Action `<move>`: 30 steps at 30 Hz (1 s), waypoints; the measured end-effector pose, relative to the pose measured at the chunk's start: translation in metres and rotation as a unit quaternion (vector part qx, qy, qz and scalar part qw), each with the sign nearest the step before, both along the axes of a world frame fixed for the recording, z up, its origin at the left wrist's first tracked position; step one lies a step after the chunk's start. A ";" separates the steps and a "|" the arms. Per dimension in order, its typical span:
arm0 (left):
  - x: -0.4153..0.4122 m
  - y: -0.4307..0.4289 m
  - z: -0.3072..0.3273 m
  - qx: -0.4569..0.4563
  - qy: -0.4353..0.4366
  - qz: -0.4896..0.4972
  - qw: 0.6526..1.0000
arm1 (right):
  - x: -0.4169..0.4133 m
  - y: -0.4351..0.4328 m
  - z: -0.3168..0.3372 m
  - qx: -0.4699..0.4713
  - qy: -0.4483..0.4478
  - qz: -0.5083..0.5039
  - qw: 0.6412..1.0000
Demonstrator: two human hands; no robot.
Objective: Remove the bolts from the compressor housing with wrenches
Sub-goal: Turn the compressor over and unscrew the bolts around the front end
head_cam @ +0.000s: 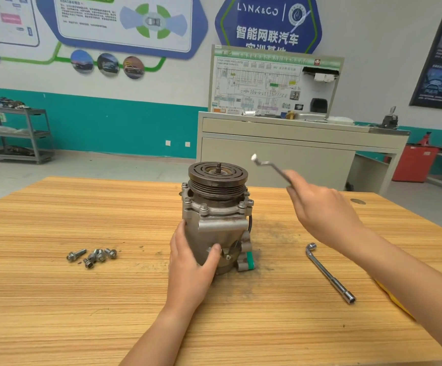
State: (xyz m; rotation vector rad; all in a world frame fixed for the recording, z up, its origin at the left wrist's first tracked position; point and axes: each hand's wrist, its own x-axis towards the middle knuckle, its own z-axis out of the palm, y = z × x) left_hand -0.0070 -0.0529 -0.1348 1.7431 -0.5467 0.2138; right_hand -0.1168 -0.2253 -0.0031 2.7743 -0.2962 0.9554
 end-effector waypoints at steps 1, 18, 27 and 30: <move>0.000 0.000 0.000 0.000 0.001 0.001 1.000 | -0.008 0.005 0.000 -0.029 0.047 -0.033 0.998; 0.001 0.000 -0.002 -0.005 0.014 -0.001 1.000 | -0.004 0.081 0.014 -0.097 0.296 -0.130 0.941; 0.002 0.001 -0.003 -0.009 0.013 -0.004 1.000 | 0.009 0.030 0.032 -0.259 0.231 -0.118 0.931; 0.002 0.001 -0.002 -0.012 0.012 -0.005 1.000 | 0.035 0.008 0.022 -0.234 0.203 -0.112 0.944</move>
